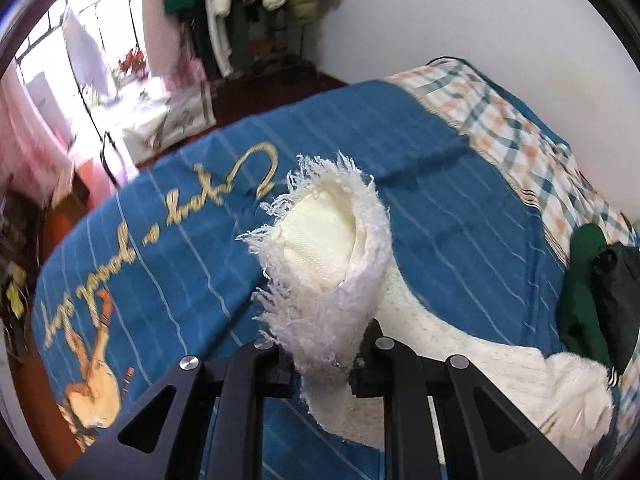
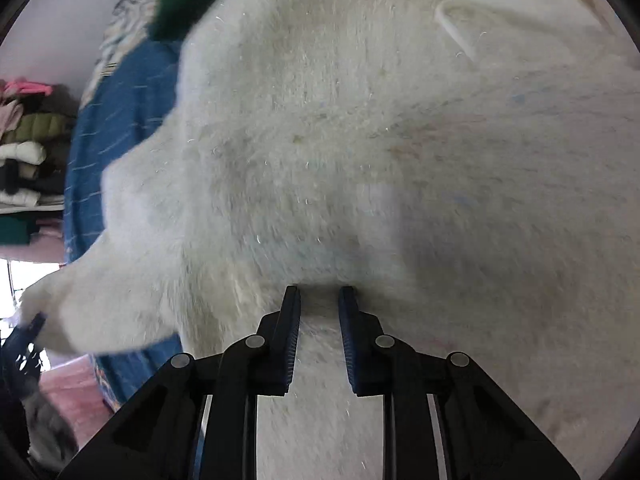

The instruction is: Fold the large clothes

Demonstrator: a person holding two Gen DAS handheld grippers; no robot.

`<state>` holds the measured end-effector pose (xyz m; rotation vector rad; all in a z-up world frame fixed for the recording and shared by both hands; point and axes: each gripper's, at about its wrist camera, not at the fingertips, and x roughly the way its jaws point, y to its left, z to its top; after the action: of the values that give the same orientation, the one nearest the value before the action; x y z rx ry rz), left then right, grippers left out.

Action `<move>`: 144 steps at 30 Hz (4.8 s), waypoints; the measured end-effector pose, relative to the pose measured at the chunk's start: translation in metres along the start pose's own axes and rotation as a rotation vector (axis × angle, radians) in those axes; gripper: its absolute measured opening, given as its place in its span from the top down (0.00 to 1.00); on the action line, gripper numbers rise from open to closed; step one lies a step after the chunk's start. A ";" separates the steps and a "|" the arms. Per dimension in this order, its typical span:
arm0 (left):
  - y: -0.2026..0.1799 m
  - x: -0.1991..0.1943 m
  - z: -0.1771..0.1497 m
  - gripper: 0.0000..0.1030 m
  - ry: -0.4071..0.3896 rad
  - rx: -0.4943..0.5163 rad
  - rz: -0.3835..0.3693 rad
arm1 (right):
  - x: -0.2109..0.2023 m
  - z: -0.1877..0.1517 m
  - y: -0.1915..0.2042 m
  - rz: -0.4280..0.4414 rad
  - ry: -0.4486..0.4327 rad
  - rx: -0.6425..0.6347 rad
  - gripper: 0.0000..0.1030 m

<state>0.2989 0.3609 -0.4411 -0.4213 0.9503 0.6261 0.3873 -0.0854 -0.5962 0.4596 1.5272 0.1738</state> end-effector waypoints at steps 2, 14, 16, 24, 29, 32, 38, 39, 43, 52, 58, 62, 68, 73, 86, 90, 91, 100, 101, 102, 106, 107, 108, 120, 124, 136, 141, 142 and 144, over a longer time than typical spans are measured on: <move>-0.015 -0.017 0.000 0.87 -0.030 0.072 0.036 | -0.013 0.002 0.008 -0.011 -0.002 -0.039 0.75; -0.221 -0.144 -0.084 0.88 -0.225 0.614 -0.089 | -0.115 -0.034 -0.088 -0.415 -0.147 -0.032 0.24; -0.263 -0.153 -0.115 0.88 -0.189 0.686 -0.164 | -0.125 -0.035 -0.113 -0.395 -0.147 0.010 0.24; -0.431 -0.168 -0.257 0.88 0.023 0.881 -0.456 | -0.189 -0.058 -0.246 -0.312 -0.175 0.267 0.24; -0.509 -0.157 -0.344 0.83 0.117 0.981 -0.466 | -0.216 -0.088 -0.345 -0.305 -0.154 0.381 0.24; -0.526 -0.135 -0.374 0.67 0.173 1.011 -0.411 | -0.225 -0.107 -0.387 -0.276 -0.138 0.419 0.24; -0.520 -0.140 -0.363 0.06 0.249 0.929 -0.491 | -0.256 -0.140 -0.432 -0.189 -0.180 0.384 0.24; -0.513 -0.143 -0.360 0.06 0.254 0.923 -0.490 | -0.257 -0.145 -0.430 -0.173 -0.176 0.380 0.24; -0.458 -0.157 -0.330 0.06 0.256 0.849 -0.438 | -0.256 -0.152 -0.426 -0.084 -0.142 0.378 0.24; -0.316 -0.089 -0.284 0.06 0.158 0.780 0.039 | -0.204 -0.073 -0.348 -0.133 -0.104 0.108 0.29; -0.282 -0.009 -0.249 0.06 0.172 0.702 0.195 | -0.186 -0.035 -0.352 -0.159 -0.135 0.094 0.86; -0.276 0.013 -0.248 0.04 0.236 0.663 0.181 | -0.171 -0.051 -0.425 0.008 -0.081 0.431 0.85; -0.263 -0.017 -0.239 0.04 0.239 0.629 0.175 | -0.226 -0.072 -0.418 -0.016 -0.136 0.494 0.48; -0.252 -0.062 -0.226 0.04 0.189 0.590 0.170 | -0.269 -0.075 -0.385 0.218 -0.240 0.411 0.45; -0.326 -0.053 -0.173 0.04 0.056 0.580 -0.018 | -0.276 0.016 -0.289 0.103 -0.376 0.053 0.94; -0.337 -0.020 -0.187 0.04 0.072 0.655 0.052 | -0.251 0.017 -0.329 -0.018 -0.218 0.103 0.89; -0.337 -0.008 -0.194 0.04 0.095 0.685 0.089 | -0.238 0.021 -0.334 -0.066 -0.180 0.135 0.85; -0.314 -0.032 -0.183 0.04 0.083 0.639 0.033 | -0.307 -0.039 -0.319 -0.022 -0.423 0.205 0.59; -0.318 -0.034 -0.182 0.04 0.073 0.641 0.026 | -0.300 -0.037 -0.310 0.013 -0.389 0.172 0.59; -0.321 -0.032 -0.182 0.04 0.067 0.649 0.033 | -0.286 -0.030 -0.301 0.037 -0.358 0.154 0.60; -0.340 0.012 -0.196 0.04 0.082 0.713 0.082 | -0.222 0.003 -0.286 0.079 -0.178 0.112 0.60; -0.344 0.024 -0.201 0.04 0.098 0.733 0.089 | -0.203 0.013 -0.286 0.041 -0.139 0.111 0.62; -0.344 0.033 -0.204 0.03 0.106 0.743 0.088 | -0.190 0.020 -0.288 -0.002 -0.109 0.113 0.80; -0.328 0.030 -0.191 0.00 0.141 0.706 -0.032 | -0.238 -0.014 -0.273 -0.154 -0.105 0.192 0.46; -0.297 -0.015 -0.197 0.00 0.148 0.673 -0.059 | -0.260 -0.092 -0.262 -0.284 -0.073 0.181 0.46; -0.248 -0.084 -0.332 0.00 0.329 0.739 -0.004 | -0.242 -0.234 -0.388 -0.222 0.037 0.428 0.96; -0.266 -0.099 -0.376 0.00 0.303 0.724 0.096 | -0.217 -0.260 -0.425 -0.139 0.148 0.466 0.94; -0.270 -0.102 -0.383 0.00 0.290 0.724 0.131 | -0.219 -0.253 -0.422 -0.140 0.167 0.426 0.92; -0.276 -0.109 -0.389 0.00 0.265 0.724 0.182 | -0.238 -0.230 -0.414 -0.122 0.191 0.308 0.84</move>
<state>0.1942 -0.1079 -0.5352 0.2382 1.4000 0.3534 0.0772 -0.5109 -0.5357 0.6046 1.7734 -0.1186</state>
